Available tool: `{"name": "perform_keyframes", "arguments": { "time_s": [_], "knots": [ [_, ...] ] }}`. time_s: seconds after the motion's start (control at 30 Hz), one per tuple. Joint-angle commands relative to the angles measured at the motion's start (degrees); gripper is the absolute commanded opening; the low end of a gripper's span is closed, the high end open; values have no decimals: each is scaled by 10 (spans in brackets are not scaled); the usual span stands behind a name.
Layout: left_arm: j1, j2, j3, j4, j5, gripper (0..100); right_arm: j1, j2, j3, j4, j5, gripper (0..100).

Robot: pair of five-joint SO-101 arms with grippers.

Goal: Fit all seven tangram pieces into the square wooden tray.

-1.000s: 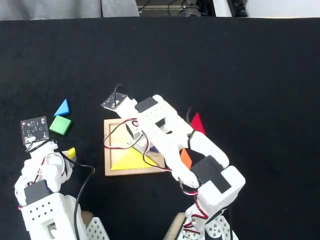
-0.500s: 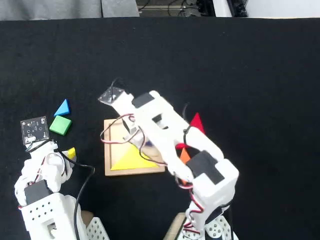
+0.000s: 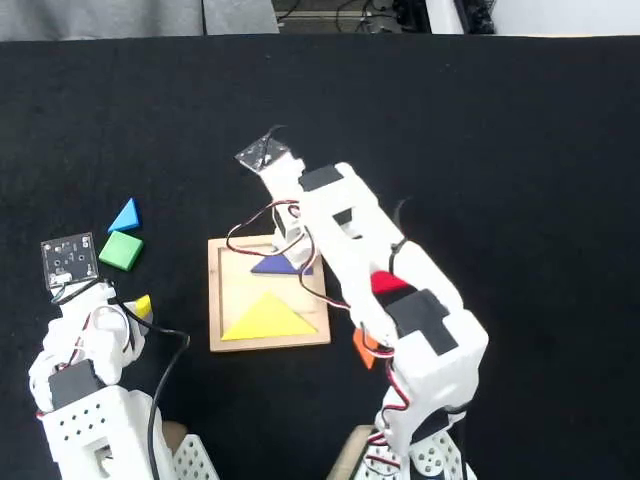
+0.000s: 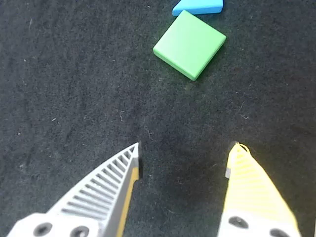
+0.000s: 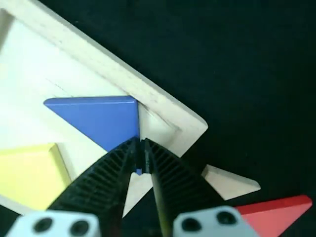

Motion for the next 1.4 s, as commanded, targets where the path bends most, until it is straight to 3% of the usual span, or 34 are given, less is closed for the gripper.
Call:
{"name": "perform_keyframes", "arguments": {
  "time_s": [0.0, 0.33, 0.67, 1.07, 1.37],
  "knots": [
    [0, -5, -3, -5, -6, 281, -40, -37, -8, 12, -6, 11],
    [0, -5, -3, -5, -6, 281, -60, -84, -10, -53, -6, 11],
    [0, -5, -3, -5, -6, 281, -86, -15, -26, -55, -6, 11],
    [-2, -5, -3, -5, -6, 281, 10, 15, -31, -51, -10, 11],
    [-2, -5, -3, -5, -6, 281, 17, -7, -19, -53, -26, 11]
  ]
}}
